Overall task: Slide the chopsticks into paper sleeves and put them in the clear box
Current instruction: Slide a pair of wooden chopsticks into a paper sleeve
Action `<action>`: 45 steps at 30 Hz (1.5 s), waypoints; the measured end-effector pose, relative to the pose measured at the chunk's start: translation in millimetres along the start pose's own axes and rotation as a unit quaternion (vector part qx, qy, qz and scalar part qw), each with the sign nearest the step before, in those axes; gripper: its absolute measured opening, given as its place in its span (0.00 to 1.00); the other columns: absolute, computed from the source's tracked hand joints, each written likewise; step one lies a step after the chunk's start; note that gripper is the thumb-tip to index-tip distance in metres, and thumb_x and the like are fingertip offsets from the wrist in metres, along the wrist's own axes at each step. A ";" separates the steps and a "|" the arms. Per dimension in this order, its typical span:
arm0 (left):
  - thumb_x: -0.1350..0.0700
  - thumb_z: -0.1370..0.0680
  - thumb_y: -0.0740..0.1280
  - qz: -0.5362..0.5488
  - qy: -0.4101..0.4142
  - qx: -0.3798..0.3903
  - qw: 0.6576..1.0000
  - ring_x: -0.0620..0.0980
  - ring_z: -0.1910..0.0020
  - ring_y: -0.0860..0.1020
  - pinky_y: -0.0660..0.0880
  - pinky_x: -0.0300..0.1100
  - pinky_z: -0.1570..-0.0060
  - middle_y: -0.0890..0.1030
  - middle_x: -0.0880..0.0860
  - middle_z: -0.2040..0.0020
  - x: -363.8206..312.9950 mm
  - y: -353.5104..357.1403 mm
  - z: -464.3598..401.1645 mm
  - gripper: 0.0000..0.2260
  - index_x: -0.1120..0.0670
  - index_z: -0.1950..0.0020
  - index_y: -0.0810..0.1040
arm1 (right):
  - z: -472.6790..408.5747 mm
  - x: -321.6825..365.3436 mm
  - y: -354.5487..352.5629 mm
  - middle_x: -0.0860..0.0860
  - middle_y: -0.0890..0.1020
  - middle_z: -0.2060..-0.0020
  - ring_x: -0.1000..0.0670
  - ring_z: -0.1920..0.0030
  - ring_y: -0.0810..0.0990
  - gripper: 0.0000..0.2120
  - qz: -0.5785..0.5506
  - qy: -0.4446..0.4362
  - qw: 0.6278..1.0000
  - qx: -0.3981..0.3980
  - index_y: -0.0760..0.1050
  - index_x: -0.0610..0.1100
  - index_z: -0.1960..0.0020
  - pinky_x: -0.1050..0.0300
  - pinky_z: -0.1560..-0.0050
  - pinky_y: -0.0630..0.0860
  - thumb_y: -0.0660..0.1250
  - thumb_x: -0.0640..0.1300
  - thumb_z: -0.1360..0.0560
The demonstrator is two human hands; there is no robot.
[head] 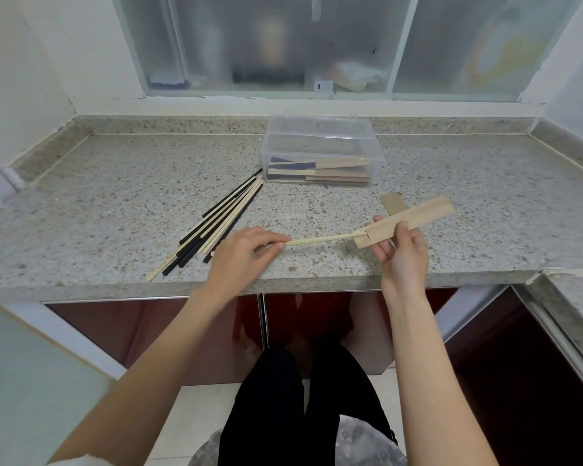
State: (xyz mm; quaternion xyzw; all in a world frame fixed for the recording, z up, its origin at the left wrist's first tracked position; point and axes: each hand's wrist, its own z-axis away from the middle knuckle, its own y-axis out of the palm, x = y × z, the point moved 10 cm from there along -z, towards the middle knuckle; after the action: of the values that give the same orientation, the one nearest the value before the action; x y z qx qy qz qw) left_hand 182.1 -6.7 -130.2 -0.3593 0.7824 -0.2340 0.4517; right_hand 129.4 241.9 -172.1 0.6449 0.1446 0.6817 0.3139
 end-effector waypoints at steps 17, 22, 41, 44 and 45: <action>0.50 0.24 0.67 0.012 -0.021 -0.002 1.000 0.41 0.62 0.76 0.71 0.38 0.65 0.81 0.42 0.59 3.8 3.1 0.7 0.07 0.46 0.47 0.83 | 3.9 1.5 2.2 0.49 0.84 0.52 0.53 0.48 0.83 0.20 0.039 -0.027 0.999 0.017 0.66 0.43 0.32 0.63 0.56 0.79 0.64 0.36 0.23; 0.50 0.24 0.68 0.006 -0.020 -0.002 1.000 0.41 0.61 0.77 0.72 0.37 0.63 0.81 0.41 0.58 2.4 2.7 -0.1 0.07 0.46 0.48 0.83 | 2.1 -3.5 4.0 0.53 0.85 0.57 0.54 0.49 0.83 0.14 0.040 -0.016 0.999 0.029 0.71 0.45 0.38 0.62 0.54 0.79 0.64 0.37 0.22; 0.49 0.24 0.68 0.035 -0.048 0.006 0.998 0.38 0.57 0.78 0.74 0.35 0.58 0.83 0.43 0.54 12.1 4.3 -1.2 0.07 0.46 0.48 0.82 | 5.4 -15.4 16.5 0.44 0.82 0.53 0.50 0.53 0.84 0.14 0.124 0.013 0.989 0.083 0.71 0.41 0.43 0.61 0.56 0.81 0.69 0.32 0.27; 0.50 0.24 0.68 0.037 -0.042 0.001 0.998 0.36 0.57 0.77 0.72 0.32 0.57 0.83 0.43 0.55 8.3 5.1 -4.7 0.06 0.47 0.49 0.82 | 10.9 -22.3 25.9 0.46 0.84 0.57 0.52 0.56 0.84 0.16 0.117 0.028 0.988 0.100 0.71 0.38 0.41 0.62 0.57 0.80 0.69 0.32 0.27; 0.51 0.24 0.68 0.034 -0.037 0.001 0.999 0.34 0.58 0.76 0.71 0.31 0.58 0.83 0.43 0.55 6.0 5.7 -5.6 0.06 0.47 0.49 0.82 | 13.6 -26.1 30.1 0.47 0.85 0.58 0.52 0.57 0.84 0.16 0.120 0.032 0.986 0.107 0.70 0.38 0.41 0.62 0.58 0.80 0.69 0.31 0.27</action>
State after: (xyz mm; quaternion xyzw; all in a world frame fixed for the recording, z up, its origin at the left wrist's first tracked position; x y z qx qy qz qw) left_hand 173.3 -7.6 -134.8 -0.3399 0.7767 -0.2058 0.4887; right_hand 134.5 200.1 -172.9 0.6650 0.1489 0.7154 0.1542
